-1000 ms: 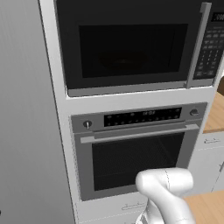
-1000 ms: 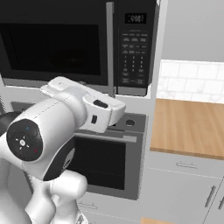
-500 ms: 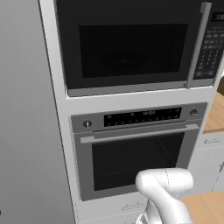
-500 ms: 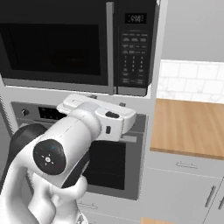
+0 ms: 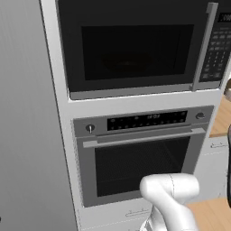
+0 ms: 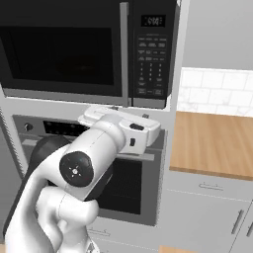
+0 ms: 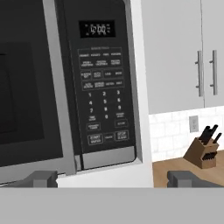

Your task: Open the microwave, place the bowl with waffle inside the microwave, then close the microwave door and turn it on.

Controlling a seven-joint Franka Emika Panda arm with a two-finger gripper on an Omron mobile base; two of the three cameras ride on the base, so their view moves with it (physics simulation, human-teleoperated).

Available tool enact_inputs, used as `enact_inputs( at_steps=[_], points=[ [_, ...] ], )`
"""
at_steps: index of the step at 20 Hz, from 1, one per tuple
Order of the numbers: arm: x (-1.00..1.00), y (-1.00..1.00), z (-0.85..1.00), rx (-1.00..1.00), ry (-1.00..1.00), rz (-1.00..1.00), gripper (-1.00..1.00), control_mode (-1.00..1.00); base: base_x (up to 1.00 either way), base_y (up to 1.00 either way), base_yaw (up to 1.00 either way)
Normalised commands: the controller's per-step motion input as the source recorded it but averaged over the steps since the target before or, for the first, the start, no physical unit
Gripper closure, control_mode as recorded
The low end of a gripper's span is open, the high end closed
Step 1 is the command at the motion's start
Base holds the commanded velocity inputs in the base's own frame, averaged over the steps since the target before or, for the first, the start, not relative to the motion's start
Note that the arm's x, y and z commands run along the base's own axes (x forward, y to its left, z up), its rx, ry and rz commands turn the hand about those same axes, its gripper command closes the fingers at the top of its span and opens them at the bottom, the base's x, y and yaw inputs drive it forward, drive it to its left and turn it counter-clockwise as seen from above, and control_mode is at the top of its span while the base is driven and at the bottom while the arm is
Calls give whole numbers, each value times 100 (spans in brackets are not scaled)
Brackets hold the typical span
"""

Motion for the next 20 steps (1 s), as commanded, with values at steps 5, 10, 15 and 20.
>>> enact_inputs(
  at_steps=[5, 10, 15, 20],
  points=[
    [43, -12, -3, 0, 0, 1, -100, -100, 0, 0, 0],
    [49, -13, -8, 0, 0, 3, -100, -100, 0, 0, 0],
    [54, -23, -10, 0, 0, 7, -100, -100, 0, 0, 0],
    [42, -8, -11, 0, 0, 5, -100, -100, 0, 0, 0]
  ],
)
